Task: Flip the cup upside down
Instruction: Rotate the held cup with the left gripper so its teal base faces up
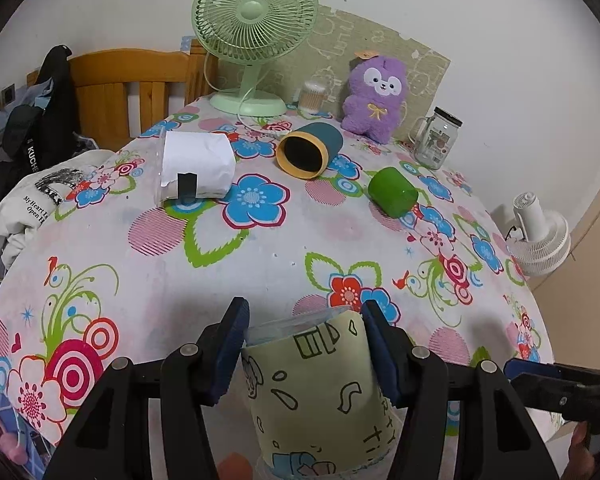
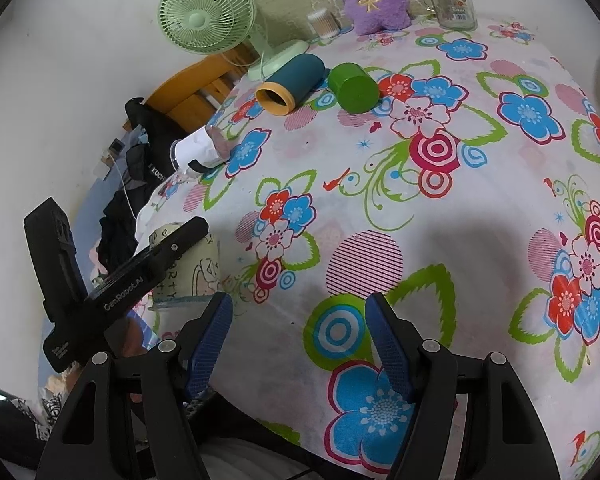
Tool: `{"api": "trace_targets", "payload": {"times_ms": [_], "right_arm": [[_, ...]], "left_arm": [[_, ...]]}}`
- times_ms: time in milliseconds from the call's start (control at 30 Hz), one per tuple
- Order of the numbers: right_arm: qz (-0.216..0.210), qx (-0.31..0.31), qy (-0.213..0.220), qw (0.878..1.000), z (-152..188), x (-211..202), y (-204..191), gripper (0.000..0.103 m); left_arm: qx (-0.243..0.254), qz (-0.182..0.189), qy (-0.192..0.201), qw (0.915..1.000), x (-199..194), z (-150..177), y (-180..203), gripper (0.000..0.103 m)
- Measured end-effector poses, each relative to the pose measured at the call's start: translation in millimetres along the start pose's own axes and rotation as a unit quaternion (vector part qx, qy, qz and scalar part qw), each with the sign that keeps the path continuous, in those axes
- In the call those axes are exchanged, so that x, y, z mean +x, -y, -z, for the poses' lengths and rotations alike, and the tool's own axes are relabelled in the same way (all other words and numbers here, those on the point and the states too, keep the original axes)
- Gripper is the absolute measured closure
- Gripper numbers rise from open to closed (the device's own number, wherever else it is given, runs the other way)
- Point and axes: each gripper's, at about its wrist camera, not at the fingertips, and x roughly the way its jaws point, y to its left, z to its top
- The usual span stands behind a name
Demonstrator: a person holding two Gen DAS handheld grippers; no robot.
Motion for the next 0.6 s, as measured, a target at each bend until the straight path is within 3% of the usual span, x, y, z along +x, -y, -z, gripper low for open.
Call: {"api": "trace_targets", "payload": {"times_ms": [200, 367, 467, 533, 600], "right_arm": [[-0.002, -0.001, 0.002, 1.000, 1, -1, 1, 0.031], [-0.002, -0.001, 0.000, 1.000, -1, 0, 2, 0.031], [-0.004, 0.001, 0.001, 1.000, -1, 1, 2, 0.031], [-0.004, 0.000, 0.000, 1.000, -1, 3, 1, 0.031], [-0.002, -0.002, -0.002, 1.000, 0, 4, 1, 0.031]], "left_arm": [[0.002, 0.004, -0.007, 1.0000, 1, 1, 3, 0.043], [0.015, -0.007, 0.017, 0.9997, 1, -13, 9, 0.044], [0.041, -0.067, 0.091, 0.9928, 7, -34, 16, 0.044], [0.044, -0.105, 0.100, 0.9884, 23, -46, 17, 0.044], [0.020, -0.114, 0.084, 0.9898, 41, -55, 11, 0.044]]}}
